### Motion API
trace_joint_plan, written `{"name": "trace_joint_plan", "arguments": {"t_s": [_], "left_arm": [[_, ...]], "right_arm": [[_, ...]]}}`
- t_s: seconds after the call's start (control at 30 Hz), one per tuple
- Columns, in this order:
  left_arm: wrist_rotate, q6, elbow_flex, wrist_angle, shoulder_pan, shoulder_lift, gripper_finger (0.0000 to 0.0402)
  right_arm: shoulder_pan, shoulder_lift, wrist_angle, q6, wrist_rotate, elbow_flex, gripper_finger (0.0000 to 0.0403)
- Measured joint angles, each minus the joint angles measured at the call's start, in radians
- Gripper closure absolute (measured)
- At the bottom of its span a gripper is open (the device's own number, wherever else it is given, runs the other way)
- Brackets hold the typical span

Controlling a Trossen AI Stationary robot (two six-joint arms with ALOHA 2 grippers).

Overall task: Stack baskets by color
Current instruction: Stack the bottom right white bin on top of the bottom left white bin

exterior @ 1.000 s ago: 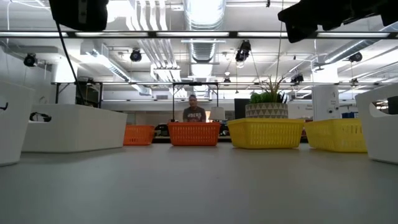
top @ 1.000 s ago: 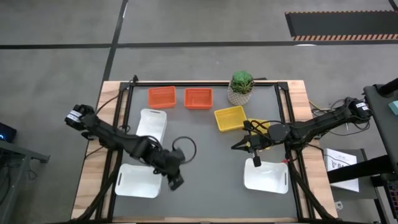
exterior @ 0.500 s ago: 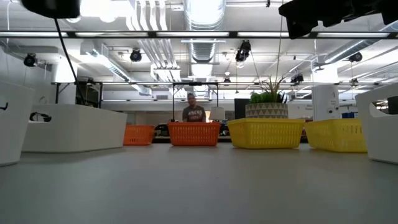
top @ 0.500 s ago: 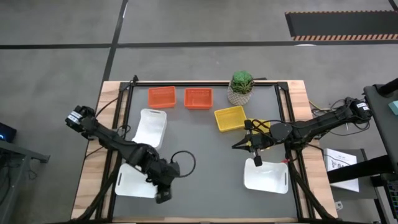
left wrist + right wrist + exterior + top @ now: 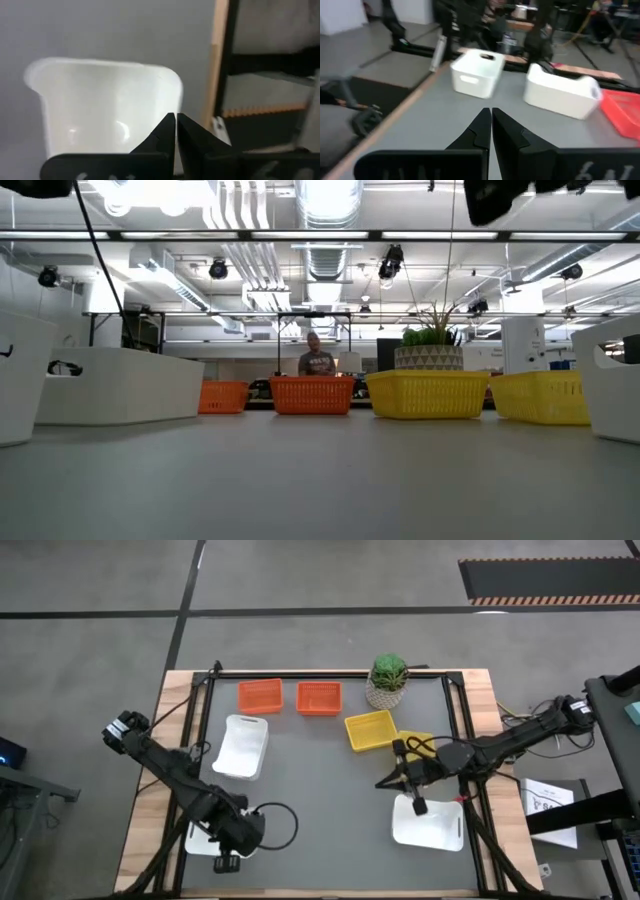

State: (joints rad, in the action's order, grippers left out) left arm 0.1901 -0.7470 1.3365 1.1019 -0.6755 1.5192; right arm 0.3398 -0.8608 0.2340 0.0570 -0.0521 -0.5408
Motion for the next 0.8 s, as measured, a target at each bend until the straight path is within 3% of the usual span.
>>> {"name": "trace_joint_plan", "arguments": {"t_s": [0.23, 0.47, 0.6, 0.8], "left_arm": [[-0.238, 0.091, 0.004, -0.049, 0.001, -0.001, 0.0401], [-0.573, 0.322, -0.003, -0.384, 0.05, -0.001, 0.0401], [-0.61, 0.57, -0.033, -0.692, 0.089, 0.003, 0.0401], [-0.61, 0.826, -0.038, -1.014, 0.119, 0.093, 0.0401]], "right_arm": [[0.131, -0.05, -0.303, -0.179, -0.083, -0.18, 0.0394], [0.296, -0.089, -0.752, -0.411, -0.25, -0.362, 0.0394], [0.399, -0.09, -0.774, -0.414, -0.355, -0.367, 0.0394], [0.524, -0.113, -0.779, -0.599, -0.381, -0.339, 0.0394]]}}
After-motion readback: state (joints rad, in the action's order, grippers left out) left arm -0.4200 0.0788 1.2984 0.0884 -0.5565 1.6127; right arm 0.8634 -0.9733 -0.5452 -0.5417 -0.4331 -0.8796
